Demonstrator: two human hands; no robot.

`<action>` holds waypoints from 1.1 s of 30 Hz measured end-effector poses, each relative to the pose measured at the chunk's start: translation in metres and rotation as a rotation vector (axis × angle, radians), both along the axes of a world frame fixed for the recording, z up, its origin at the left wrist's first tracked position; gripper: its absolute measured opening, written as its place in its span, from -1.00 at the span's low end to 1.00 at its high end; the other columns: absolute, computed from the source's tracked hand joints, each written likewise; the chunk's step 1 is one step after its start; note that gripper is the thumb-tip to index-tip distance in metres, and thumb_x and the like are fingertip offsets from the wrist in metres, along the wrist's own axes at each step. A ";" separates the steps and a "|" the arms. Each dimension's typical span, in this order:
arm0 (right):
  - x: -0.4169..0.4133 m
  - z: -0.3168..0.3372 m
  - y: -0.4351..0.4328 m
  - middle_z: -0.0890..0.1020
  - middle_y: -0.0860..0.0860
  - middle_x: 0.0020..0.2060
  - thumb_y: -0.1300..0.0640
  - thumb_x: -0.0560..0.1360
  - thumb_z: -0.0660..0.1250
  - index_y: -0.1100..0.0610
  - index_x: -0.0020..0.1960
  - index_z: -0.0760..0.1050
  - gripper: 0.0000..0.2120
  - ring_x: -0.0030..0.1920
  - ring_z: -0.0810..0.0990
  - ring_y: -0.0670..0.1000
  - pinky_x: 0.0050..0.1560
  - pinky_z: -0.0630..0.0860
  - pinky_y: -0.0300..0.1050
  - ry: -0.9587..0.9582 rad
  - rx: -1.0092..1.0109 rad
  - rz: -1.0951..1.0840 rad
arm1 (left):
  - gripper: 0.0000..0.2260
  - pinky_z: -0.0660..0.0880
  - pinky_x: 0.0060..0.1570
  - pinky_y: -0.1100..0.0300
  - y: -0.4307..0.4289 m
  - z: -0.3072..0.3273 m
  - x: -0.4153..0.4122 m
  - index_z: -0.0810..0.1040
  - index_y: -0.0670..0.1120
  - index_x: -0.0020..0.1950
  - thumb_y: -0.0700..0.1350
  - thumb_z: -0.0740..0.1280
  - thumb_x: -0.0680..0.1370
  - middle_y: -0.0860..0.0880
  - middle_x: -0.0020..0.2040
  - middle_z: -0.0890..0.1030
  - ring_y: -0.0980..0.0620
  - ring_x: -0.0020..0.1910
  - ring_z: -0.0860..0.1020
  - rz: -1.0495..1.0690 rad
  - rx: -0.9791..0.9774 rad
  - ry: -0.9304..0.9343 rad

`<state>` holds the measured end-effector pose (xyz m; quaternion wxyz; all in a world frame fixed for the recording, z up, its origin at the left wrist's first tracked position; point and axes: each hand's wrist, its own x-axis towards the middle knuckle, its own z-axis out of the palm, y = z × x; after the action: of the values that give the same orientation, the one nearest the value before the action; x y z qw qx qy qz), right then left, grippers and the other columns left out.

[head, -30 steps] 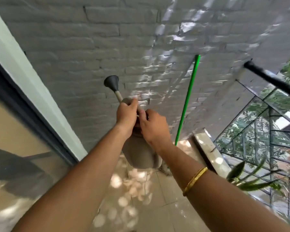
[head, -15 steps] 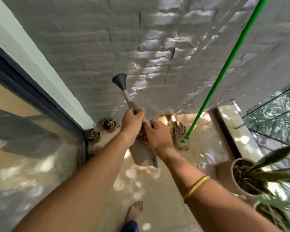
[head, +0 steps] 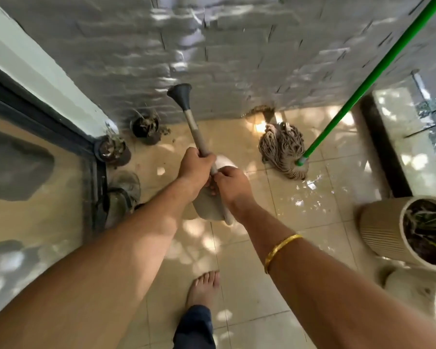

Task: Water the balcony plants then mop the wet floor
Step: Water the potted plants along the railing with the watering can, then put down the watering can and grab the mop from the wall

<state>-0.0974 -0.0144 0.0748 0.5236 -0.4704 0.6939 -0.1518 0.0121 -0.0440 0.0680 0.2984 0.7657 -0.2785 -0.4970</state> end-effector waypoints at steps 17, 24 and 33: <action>0.001 -0.092 0.016 0.71 0.14 0.00 0.29 0.58 0.43 0.12 0.04 0.53 -0.87 0.06 0.68 0.18 0.23 0.66 0.14 -0.059 0.200 -0.064 | -0.49 0.41 -0.51 0.37 0.023 -0.120 -0.011 0.39 -0.17 0.45 -0.39 0.39 0.52 -0.16 0.08 0.65 0.07 -0.29 0.54 -0.099 0.073 0.059; -0.003 -0.097 0.016 0.71 0.08 0.01 0.21 0.58 0.40 0.13 0.18 0.58 -0.82 0.10 0.68 0.14 0.19 0.67 0.11 -0.025 0.181 -0.059 | -0.44 0.60 -0.19 0.17 0.019 -0.125 -0.018 0.36 -0.15 0.42 -0.35 0.46 0.48 -0.12 0.09 0.64 -0.09 -0.04 0.63 -0.104 0.120 0.009; -0.027 -0.055 0.013 0.72 0.09 0.02 0.31 0.54 0.42 0.10 0.24 0.58 -0.70 0.07 0.71 0.11 0.20 0.69 0.06 -0.059 0.156 -0.142 | -0.43 0.52 0.11 0.17 0.020 -0.074 -0.028 0.44 -0.19 0.34 -0.20 0.57 0.39 -0.11 0.18 0.58 -0.11 0.12 0.59 -0.187 0.132 -0.190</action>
<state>-0.1244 -0.0019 0.0198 0.5666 -0.3732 0.7196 -0.1478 -0.0161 -0.0236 -0.0059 0.1720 0.7979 -0.3424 -0.4654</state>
